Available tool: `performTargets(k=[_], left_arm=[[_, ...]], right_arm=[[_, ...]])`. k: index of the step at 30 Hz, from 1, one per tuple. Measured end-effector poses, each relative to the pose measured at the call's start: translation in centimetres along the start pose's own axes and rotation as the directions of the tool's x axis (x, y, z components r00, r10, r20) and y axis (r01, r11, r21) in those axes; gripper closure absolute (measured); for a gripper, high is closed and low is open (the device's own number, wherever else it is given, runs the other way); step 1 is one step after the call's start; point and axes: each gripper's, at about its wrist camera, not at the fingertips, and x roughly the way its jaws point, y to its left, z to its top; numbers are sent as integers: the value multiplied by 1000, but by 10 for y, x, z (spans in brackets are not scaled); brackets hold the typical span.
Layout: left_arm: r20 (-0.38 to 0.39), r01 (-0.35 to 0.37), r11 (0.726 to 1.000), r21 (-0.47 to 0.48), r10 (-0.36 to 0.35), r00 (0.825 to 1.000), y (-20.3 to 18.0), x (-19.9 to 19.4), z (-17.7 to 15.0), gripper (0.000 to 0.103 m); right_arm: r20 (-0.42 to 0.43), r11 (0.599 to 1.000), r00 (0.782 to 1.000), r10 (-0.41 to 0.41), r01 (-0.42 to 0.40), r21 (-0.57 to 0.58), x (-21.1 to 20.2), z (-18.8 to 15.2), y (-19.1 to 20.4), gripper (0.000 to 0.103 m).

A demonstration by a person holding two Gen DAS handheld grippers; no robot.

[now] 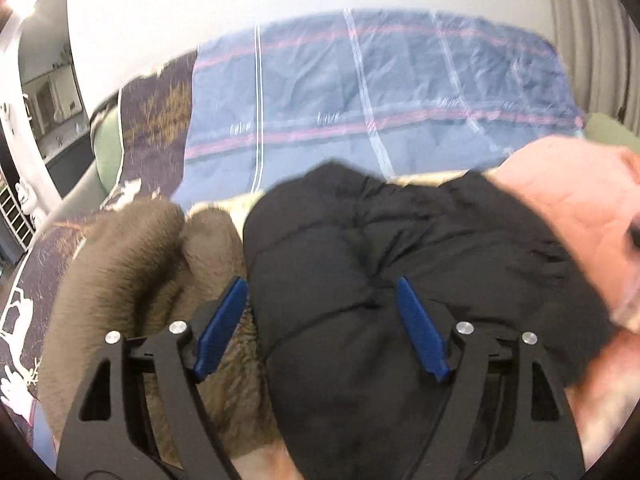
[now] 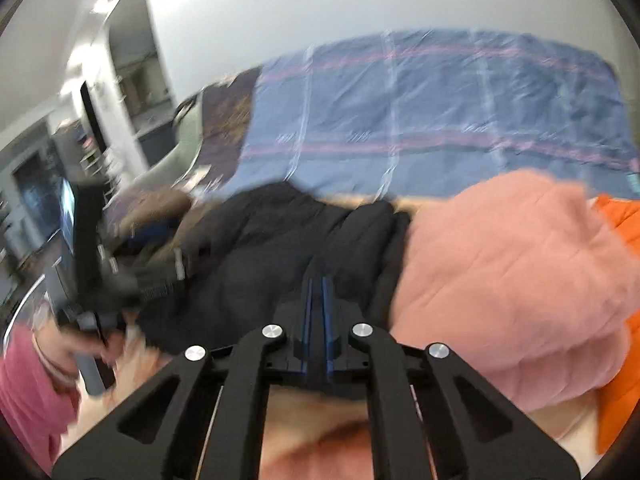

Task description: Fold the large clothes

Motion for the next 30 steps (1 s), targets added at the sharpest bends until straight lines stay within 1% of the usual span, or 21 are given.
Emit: performTargets(k=[2,3,4,5,6,7,8,9,10,11,12,13,14,16,17,18,19,21,24,27,30], left_arm=[[29,44,999,-11,-43,999,-4,-19,-1,24],[24,59,998,-8,-58,998,-8,-23,-5,23],[12,60,998,-1,-60,998,-10,-21,-7,22],[-23,44,999,28,-43,999,-20,-16,-13,22],[-56,13,998,62,-10,998,-27,-9,-22,22],[-66,-13,997,82,18,998,-30,-7,-29,22],[-57,-29,996,89,35,998,-33,-11,-38,22],[-48,-23,996,82,27,998,-33,-19,-43,22],[-42,-12,997,72,15,999,-33,-27,-46,21],[-22,13,999,48,-12,1000,-33,-46,-51,19],[-5,21,999,39,-21,1000,-34,-59,-55,16],[20,28,999,37,-29,999,-36,-75,-59,13],[66,33,998,51,-36,997,-42,-101,-67,11],[123,24,996,80,-34,992,-55,-138,-79,5],[136,22,996,86,-33,990,-60,-150,-84,4],[150,28,996,85,-40,988,-66,-169,-90,3],[156,39,996,83,-52,986,-70,-180,-94,2],[159,73,995,73,-84,984,-81,-210,-102,2],[172,105,994,31,-109,979,-91,-250,-111,2],[172,74,997,1,-73,982,-98,-281,-122,2],[198,55,999,-2,-53,979,-102,-306,-134,2]], right_arm=[[-79,998,995,-58,56,-27,20,-14,3,97],[-172,995,980,-102,100,-20,45,-22,-1,99],[-237,992,963,-125,129,1,66,-32,-10,103],[-233,990,964,-130,139,21,72,-37,-15,103],[-198,989,971,-134,143,35,69,-40,-14,103],[-183,988,973,-142,151,33,62,-40,-10,102],[-173,988,975,-141,149,31,53,-40,-7,100],[-152,991,980,-129,135,28,35,-40,-2,100],[-129,991,983,-128,132,22,19,-43,0,95],[-93,989,985,-146,147,4,-7,-47,4,90],[-69,985,982,-173,173,-14,-25,-51,8,78],[-42,978,977,-209,208,-33,-44,-55,11,67],[-11,968,969,-245,244,-49,-64,-59,13,63],[47,950,952,-303,305,-65,-109,-75,23,51],[74,944,945,-319,324,-61,-133,-84,27,48],[96,942,941,-325,330,-52,-151,-91,31,42],[112,941,938,-329,335,-45,-160,-94,33,38],[154,934,925,-349,356,-22,-195,-109,41,34],[193,922,905,-379,387,-4,-231,-121,53,25],[212,906,883,-419,423,26,-254,-127,59,21],[221,901,874,-432,431,54,-278,-138,59,16]])
